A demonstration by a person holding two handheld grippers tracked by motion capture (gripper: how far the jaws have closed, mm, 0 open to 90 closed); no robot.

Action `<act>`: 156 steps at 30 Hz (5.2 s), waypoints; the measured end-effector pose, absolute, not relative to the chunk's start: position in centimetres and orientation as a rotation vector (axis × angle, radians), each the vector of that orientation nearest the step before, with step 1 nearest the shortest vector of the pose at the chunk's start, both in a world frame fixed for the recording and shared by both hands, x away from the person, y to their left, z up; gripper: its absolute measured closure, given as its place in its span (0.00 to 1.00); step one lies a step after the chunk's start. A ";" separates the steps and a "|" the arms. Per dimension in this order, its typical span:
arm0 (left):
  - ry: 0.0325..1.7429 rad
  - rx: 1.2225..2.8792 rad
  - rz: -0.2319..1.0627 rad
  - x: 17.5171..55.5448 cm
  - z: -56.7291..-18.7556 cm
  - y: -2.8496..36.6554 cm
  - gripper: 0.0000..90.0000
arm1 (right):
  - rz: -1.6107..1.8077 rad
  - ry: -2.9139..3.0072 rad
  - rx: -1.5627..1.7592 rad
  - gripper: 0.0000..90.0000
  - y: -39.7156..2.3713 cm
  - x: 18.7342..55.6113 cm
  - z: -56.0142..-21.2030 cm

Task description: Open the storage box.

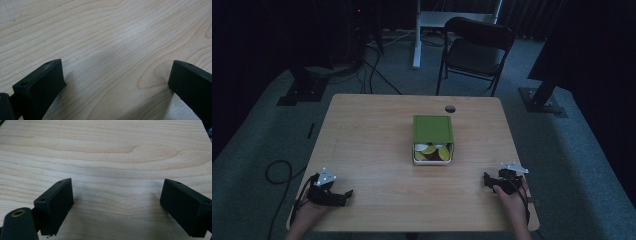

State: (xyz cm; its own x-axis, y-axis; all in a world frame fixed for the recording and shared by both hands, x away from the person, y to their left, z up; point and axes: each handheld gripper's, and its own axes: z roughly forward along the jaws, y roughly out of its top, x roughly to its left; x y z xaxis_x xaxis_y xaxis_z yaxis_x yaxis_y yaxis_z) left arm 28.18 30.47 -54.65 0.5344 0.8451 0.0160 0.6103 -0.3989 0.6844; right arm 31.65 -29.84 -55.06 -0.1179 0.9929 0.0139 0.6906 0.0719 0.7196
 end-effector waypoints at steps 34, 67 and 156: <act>0.803 2.289 0.567 27.7 -52.2 22.2 0.06 | 0.810 1.868 1.661 0.12 -29.9 31.6 -55.1; 0.400 2.354 0.875 26.6 -50.9 14.3 0.07 | 0.810 1.869 1.658 0.12 -29.9 31.6 -55.1; -0.002 2.421 1.595 30.3 -54.1 0.7 0.73 | 0.815 1.877 1.653 0.12 -30.0 31.6 -55.1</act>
